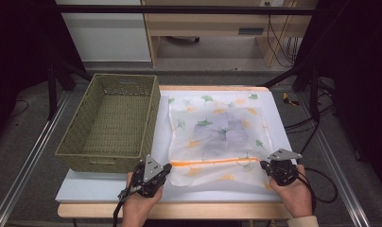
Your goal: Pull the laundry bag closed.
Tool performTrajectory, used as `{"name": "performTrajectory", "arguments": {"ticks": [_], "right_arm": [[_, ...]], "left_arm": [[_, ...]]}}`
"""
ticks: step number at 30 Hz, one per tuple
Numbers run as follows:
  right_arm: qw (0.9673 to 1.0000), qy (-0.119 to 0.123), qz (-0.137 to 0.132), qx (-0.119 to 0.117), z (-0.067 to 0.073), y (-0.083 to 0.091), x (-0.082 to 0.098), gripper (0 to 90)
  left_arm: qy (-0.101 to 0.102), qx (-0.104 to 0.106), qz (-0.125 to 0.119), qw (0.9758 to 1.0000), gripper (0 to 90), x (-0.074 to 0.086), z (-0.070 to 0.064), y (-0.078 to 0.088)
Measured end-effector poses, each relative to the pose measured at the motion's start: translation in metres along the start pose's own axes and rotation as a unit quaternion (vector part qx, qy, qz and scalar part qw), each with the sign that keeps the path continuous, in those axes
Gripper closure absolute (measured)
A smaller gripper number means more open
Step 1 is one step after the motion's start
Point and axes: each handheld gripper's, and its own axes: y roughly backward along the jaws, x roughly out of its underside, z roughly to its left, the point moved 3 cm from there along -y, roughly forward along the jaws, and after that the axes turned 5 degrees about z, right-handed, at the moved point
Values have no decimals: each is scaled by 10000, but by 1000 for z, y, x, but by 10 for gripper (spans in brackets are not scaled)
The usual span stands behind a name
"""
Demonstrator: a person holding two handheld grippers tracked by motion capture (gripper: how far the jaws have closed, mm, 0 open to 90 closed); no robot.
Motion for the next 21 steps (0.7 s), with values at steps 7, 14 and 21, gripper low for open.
{"name": "performTrajectory", "arguments": {"ticks": [7, 14, 21], "right_arm": [[9999, -137, 14, 25, -6, 2, 3, 900], [9998, -207, 5, 36, -11, 4, 7, 900], [9996, -270, 11, 80, -16, 5, 11, 900]], "left_arm": [[9, -7, 10, 10000, 887, 1, 1, -1], [8, -18, 23, 10000, 887, 1, 2, -1], [13, -21, 24, 10000, 887, 1, 2, -1]]}}
